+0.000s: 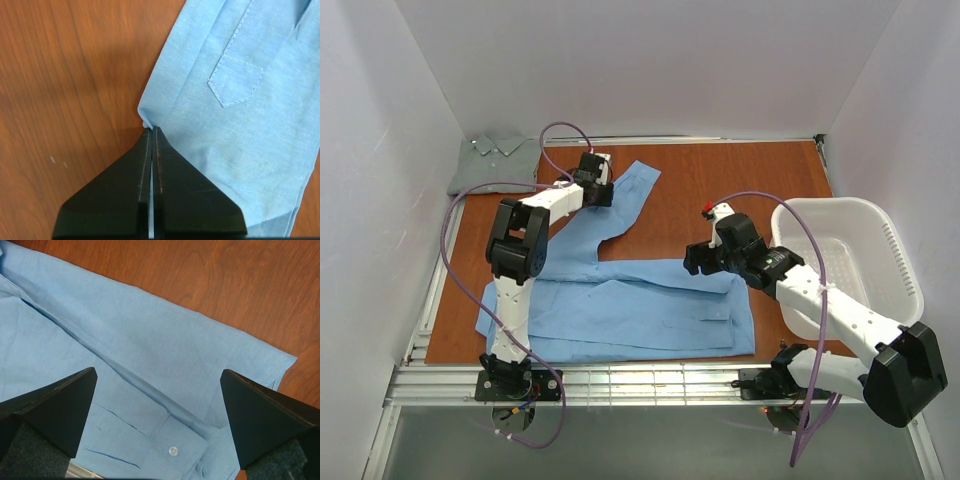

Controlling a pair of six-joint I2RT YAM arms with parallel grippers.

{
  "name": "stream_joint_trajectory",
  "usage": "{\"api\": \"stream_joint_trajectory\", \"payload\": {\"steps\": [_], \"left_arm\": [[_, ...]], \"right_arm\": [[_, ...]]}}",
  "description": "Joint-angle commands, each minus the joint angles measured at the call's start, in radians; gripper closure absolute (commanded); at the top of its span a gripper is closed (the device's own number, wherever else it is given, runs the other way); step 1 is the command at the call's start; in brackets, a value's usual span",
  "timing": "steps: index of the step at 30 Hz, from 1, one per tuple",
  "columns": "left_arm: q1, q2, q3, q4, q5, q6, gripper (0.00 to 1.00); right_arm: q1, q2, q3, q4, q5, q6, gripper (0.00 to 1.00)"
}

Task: Fold and stack the long sleeve shirts
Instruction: Fold the shirt

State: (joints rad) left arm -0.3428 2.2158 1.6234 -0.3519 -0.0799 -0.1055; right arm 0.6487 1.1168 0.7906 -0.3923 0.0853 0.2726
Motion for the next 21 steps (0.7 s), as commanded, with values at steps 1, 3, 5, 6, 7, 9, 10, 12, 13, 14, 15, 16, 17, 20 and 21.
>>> {"api": "stream_joint_trajectory", "payload": {"steps": [1, 3, 5, 6, 7, 9, 10, 12, 13, 14, 15, 16, 17, 20, 21], "left_arm": [[-0.028, -0.1, -0.092, -0.075, 0.034, -0.013, 1.0], [-0.033, -0.181, -0.132, -0.067, 0.035, -0.008, 1.0], [-0.048, -0.241, -0.154, -0.064, 0.023, 0.016, 1.0], [-0.056, -0.296, -0.163, -0.067, 0.016, 0.024, 1.0], [-0.068, -0.327, -0.166, -0.07, 0.003, 0.03, 1.0], [-0.085, -0.41, -0.163, -0.105, -0.007, 0.026, 1.0], [-0.09, -0.438, -0.162, -0.117, -0.026, 0.02, 1.0], [-0.097, -0.537, -0.172, -0.159, -0.02, 0.001, 1.0], [-0.107, -0.574, -0.203, -0.166, -0.014, -0.003, 1.0], [-0.114, -0.617, -0.227, -0.174, 0.005, -0.006, 1.0], [-0.13, -0.655, -0.249, -0.199, 0.015, -0.019, 1.0], [-0.137, -0.736, -0.299, -0.211, 0.032, -0.023, 1.0], [-0.143, -0.773, -0.324, -0.228, 0.078, -0.032, 1.0], [-0.16, -0.936, -0.432, -0.3, 0.224, -0.077, 1.0], [-0.165, -0.984, -0.465, -0.321, 0.318, -0.098, 1.0]], "right_arm": [[0.003, 0.05, 0.062, 0.047, -0.007, 0.0, 0.06], [0.003, 0.075, 0.1, 0.059, -0.013, 0.007, 0.06], [0.002, 0.109, 0.131, 0.075, -0.016, 0.016, 0.07], [0.002, 0.118, 0.163, 0.076, -0.019, 0.019, 0.07], [0.002, 0.135, 0.182, 0.081, -0.021, 0.019, 0.07], [0.002, 0.146, 0.217, 0.082, -0.025, 0.019, 0.08], [0.002, 0.146, 0.225, 0.082, -0.024, 0.019, 0.08], [0.0, 0.13, 0.233, 0.082, -0.022, 0.017, 0.08], [0.002, 0.123, 0.231, 0.082, -0.022, 0.016, 0.08], [0.002, 0.115, 0.226, 0.082, -0.025, 0.014, 0.08], [0.0, 0.094, 0.222, 0.084, -0.036, 0.013, 0.08], [0.002, 0.081, 0.207, 0.087, -0.039, 0.011, 0.08], [0.002, 0.069, 0.196, 0.089, -0.044, 0.011, 0.08], [0.003, 0.014, 0.147, 0.102, -0.062, 0.014, 0.09], [0.002, -0.012, 0.131, 0.113, -0.077, 0.016, 0.09]]}}
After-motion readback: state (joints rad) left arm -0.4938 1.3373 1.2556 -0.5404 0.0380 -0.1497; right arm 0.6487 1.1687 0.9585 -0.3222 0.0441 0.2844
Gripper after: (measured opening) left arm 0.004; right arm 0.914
